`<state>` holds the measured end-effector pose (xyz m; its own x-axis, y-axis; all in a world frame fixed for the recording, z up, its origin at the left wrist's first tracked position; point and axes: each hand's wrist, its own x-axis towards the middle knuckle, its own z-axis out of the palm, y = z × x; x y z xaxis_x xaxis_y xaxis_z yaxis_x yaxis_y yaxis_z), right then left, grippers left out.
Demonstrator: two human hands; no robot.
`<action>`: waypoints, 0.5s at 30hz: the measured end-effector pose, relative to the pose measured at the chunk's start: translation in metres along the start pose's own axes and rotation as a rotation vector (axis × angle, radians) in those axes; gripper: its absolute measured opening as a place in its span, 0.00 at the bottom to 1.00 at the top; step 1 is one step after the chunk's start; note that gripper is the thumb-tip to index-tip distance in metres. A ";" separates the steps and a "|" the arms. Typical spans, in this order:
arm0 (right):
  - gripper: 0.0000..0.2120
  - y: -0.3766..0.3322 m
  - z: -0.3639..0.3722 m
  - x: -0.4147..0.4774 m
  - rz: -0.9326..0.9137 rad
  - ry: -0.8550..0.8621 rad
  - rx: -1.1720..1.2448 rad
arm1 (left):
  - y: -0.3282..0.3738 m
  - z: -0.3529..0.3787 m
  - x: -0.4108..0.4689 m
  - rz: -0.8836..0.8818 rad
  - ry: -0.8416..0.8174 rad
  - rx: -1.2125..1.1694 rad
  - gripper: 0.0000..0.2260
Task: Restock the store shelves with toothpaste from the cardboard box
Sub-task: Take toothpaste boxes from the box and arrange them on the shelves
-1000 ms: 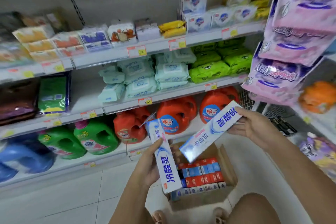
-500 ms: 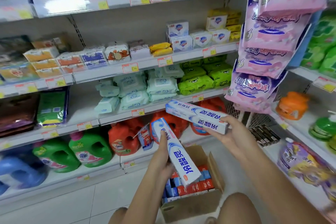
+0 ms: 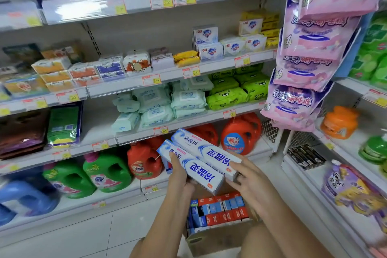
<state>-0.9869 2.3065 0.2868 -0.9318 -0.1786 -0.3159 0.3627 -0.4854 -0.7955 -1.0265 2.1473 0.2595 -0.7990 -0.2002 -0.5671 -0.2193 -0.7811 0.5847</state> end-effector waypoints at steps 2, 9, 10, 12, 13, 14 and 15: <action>0.14 -0.004 -0.001 0.005 -0.012 -0.029 -0.089 | 0.002 0.006 0.005 0.023 -0.035 0.003 0.23; 0.18 -0.009 0.000 0.051 -0.051 0.005 0.056 | 0.019 0.036 0.041 0.061 -0.079 0.062 0.11; 0.19 -0.010 0.001 0.060 -0.046 -0.015 0.079 | 0.022 0.040 0.051 0.062 -0.089 0.101 0.12; 0.24 -0.015 0.003 0.081 -0.022 -0.082 0.108 | 0.029 0.049 0.071 0.071 -0.112 0.193 0.14; 0.29 -0.016 0.003 0.093 -0.004 -0.127 0.088 | 0.034 0.053 0.082 0.078 -0.129 0.235 0.16; 0.33 -0.020 0.003 0.104 0.018 -0.172 0.036 | 0.040 0.056 0.094 0.082 -0.157 0.280 0.19; 0.32 -0.022 0.004 0.116 0.040 -0.201 -0.045 | 0.046 0.059 0.106 0.084 -0.187 0.325 0.22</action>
<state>-1.1029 2.2932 0.2694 -0.8986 -0.3660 -0.2421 0.3956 -0.4366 -0.8080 -1.1538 2.1250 0.2605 -0.9036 -0.1203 -0.4112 -0.2910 -0.5322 0.7951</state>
